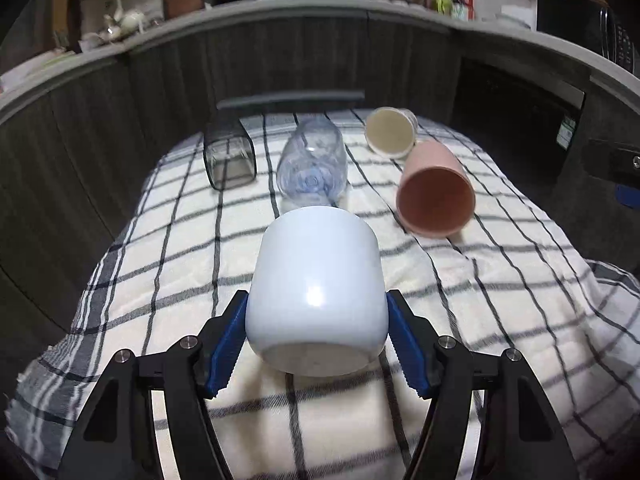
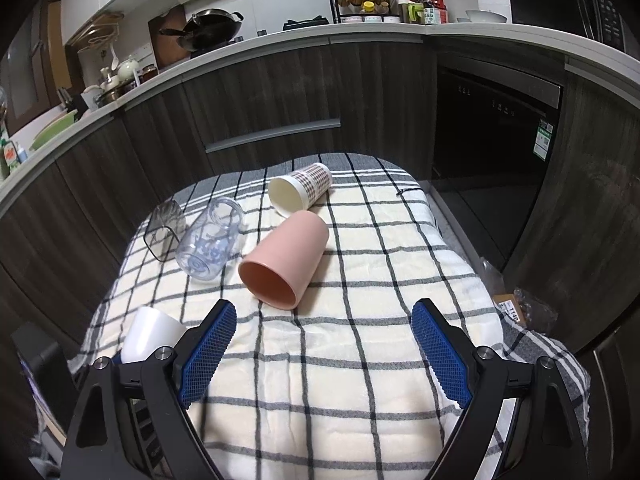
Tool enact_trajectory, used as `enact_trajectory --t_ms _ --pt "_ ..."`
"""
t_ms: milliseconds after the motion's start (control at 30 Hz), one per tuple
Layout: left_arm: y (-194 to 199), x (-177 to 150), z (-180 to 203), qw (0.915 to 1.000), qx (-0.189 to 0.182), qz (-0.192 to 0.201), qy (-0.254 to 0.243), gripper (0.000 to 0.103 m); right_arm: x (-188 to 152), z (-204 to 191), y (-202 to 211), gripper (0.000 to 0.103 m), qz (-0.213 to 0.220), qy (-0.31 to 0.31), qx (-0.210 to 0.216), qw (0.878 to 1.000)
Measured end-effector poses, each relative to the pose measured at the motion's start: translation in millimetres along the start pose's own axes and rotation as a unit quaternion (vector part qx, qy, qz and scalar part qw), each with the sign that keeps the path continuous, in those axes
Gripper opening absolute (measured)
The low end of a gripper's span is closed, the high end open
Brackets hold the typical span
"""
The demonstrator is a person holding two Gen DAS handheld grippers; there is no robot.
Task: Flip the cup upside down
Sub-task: 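Carry the inverted white cup with the left gripper and lower it onto the cloth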
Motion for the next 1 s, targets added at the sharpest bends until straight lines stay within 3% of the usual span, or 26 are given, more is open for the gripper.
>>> enact_trajectory --t_ms 167,300,467,667,833,1000 --pt "-1.4 6.1 -6.1 0.9923 -0.010 -0.123 -0.016 0.067 11.7 -5.3 -1.7 0.089 -0.040 -0.020 0.011 0.999" --pt "-2.4 10.1 -11.0 0.9752 -0.014 -0.219 -0.029 0.067 19.7 -11.1 -3.5 0.090 -0.057 -0.036 0.028 0.997" --pt "-6.6 12.3 -11.2 0.9446 -0.022 -0.326 -0.032 0.067 30.3 -17.3 -3.6 0.090 -0.058 -0.048 0.045 0.996" --pt "-15.2 24.4 -0.8 0.9152 -0.013 -0.398 -0.060 0.067 47.1 -24.2 0.8 0.090 -0.041 -0.042 0.054 0.997" --pt "-29.0 24.8 7.7 0.8806 -0.030 -0.470 -0.048 0.067 61.4 -20.8 2.3 0.090 -0.026 -0.049 0.060 0.997" --pt "-48.2 29.5 11.4 0.8639 -0.014 -0.499 -0.065 0.067 68.9 -14.2 -7.9 0.090 -0.029 -0.064 0.068 0.995"
Point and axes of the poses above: each gripper's, at about its wrist camera, not at the fingertips, and y roughly against the way its jaws point, z to its right, x to its top, the point moved 5 cm from there along -y, roughly the way its jaws point, and after that the axes turned 5 degrees about -z, right-handed, at the moved point
